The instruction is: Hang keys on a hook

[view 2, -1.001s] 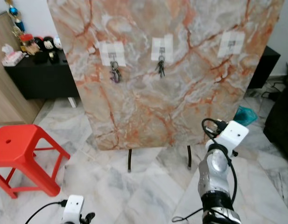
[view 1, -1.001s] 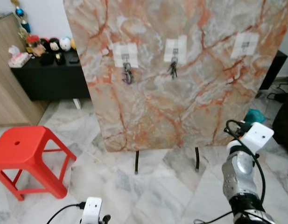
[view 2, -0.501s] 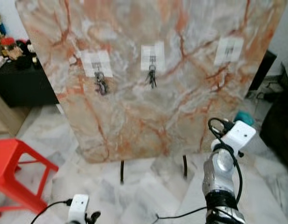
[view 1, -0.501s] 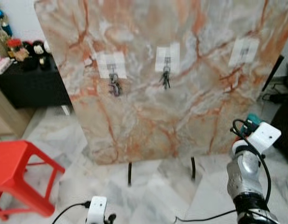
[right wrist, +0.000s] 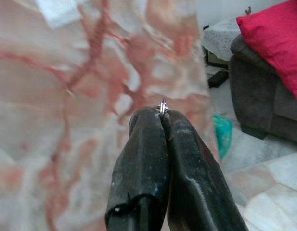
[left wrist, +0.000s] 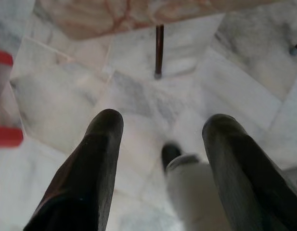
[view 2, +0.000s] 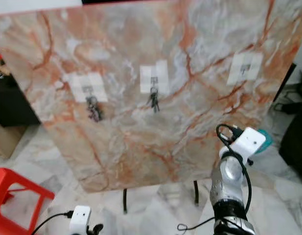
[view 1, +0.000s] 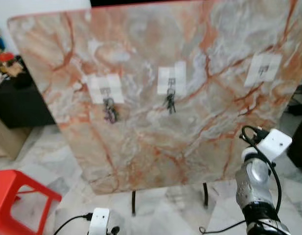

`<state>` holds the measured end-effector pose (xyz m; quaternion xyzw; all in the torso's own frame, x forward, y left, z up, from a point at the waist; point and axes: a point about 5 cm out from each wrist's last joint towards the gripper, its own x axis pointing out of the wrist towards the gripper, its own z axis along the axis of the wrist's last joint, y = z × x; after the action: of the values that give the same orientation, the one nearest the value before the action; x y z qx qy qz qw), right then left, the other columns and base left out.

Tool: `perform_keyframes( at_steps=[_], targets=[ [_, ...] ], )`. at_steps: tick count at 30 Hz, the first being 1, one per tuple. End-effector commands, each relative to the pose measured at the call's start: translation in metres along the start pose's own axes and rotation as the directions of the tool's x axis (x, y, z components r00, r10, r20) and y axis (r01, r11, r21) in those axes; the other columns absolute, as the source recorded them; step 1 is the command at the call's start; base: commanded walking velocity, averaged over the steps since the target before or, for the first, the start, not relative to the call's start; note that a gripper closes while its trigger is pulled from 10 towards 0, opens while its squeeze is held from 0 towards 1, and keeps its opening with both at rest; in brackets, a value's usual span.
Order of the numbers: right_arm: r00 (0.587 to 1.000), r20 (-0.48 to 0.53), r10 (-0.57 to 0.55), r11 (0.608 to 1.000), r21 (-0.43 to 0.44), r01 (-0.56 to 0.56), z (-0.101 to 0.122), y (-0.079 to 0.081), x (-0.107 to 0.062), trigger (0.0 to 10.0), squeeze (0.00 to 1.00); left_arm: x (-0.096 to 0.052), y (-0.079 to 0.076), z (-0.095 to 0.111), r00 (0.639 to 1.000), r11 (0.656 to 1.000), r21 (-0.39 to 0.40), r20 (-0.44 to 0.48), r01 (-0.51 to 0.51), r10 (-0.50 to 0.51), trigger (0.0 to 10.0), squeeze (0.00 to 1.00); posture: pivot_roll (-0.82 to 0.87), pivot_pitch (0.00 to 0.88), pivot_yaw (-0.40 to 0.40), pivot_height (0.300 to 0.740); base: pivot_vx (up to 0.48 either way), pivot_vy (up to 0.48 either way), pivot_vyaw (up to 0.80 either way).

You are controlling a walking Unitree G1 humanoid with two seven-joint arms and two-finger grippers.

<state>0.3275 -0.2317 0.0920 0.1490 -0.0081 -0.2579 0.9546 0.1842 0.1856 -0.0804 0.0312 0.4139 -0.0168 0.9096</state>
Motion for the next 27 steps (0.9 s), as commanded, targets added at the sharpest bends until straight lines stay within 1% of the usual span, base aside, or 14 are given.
perform_keyframes(
  at_steps=[1, 2, 6, 12, 18, 22, 24, 27],
  targets=[
    [1.000, -0.020, 0.016, 1.000, 0.006, -0.016, -0.0051, 0.0062, -0.0032, 10.0, 0.00, -0.0011, 0.0069, -0.0023, 1.000, 1.000, 0.020, -0.014, -0.023, 0.024, 10.0, 0.00, -0.05, 0.000, 0.004, 0.740, 0.000, 0.000, -0.79],
    [1.000, -0.011, 0.018, 1.000, -0.018, -0.018, -0.0046, 0.0061, -0.0035, 10.0, 0.00, -0.0014, 0.0070, -0.0035, 1.000, 1.000, 0.020, -0.020, -0.024, 0.024, 10.0, 0.00, -0.05, 0.000, 0.004, 0.740, 0.000, 0.000, 0.00],
    [1.000, -0.009, 0.020, 0.999, -0.030, -0.020, -0.0048, 0.0059, -0.0038, 10.0, 0.00, -0.0017, 0.0070, -0.0048, 0.999, 1.000, 0.019, -0.026, -0.023, 0.024, 10.0, 0.00, -0.05, 0.000, 0.005, 0.740, 0.000, 0.000, 0.00],
    [1.000, 0.005, 0.025, 0.999, -0.028, -0.025, -0.0019, 0.0064, -0.0030, 10.0, 0.00, -0.0019, 0.0072, -0.0052, 0.999, 0.999, 0.027, -0.024, -0.024, 0.024, 10.0, 0.00, -0.06, 0.000, 0.004, 0.740, 0.000, 0.000, 0.00],
    [0.999, 0.015, 0.049, 0.998, -0.035, -0.048, -0.0011, 0.0093, -0.0039, 10.0, 0.00, -0.0018, 0.0054, -0.0052, 1.000, 0.999, 0.026, -0.022, -0.019, 0.020, 10.0, 0.00, -0.05, 0.000, 0.002, 0.740, 0.000, -0.360, 0.00],
    [0.998, 0.010, 0.065, 0.996, -0.056, -0.065, -0.0021, 0.0118, -0.0048, 10.0, 0.00, -0.0018, 0.0054, -0.0050, 1.000, 1.000, 0.023, -0.020, -0.020, 0.020, 10.0, 0.00, -0.05, 0.000, 0.003, 0.740, 0.000, -0.376, 0.00],
    [0.997, 0.018, 0.076, 0.995, -0.067, -0.074, -0.0016, 0.0135, -0.0054, 10.0, 0.00, -0.0018, 0.0057, -0.0051, 1.000, 1.000, 0.023, -0.020, -0.021, 0.022, 10.0, 0.00, -0.05, 0.000, 0.004, 0.740, 0.240, -0.388, 0.00],
    [0.996, 0.019, 0.082, 0.994, -0.080, -0.080, -0.0014, 0.0142, -0.0054, 10.0, 0.00, -0.0019, 0.0061, -0.0052, 1.000, 0.999, 0.024, -0.021, -0.022, 0.023, 10.0, 0.00, -0.05, 0.000, 0.005, 0.740, 0.080, -0.394, 0.45]
  ],
)
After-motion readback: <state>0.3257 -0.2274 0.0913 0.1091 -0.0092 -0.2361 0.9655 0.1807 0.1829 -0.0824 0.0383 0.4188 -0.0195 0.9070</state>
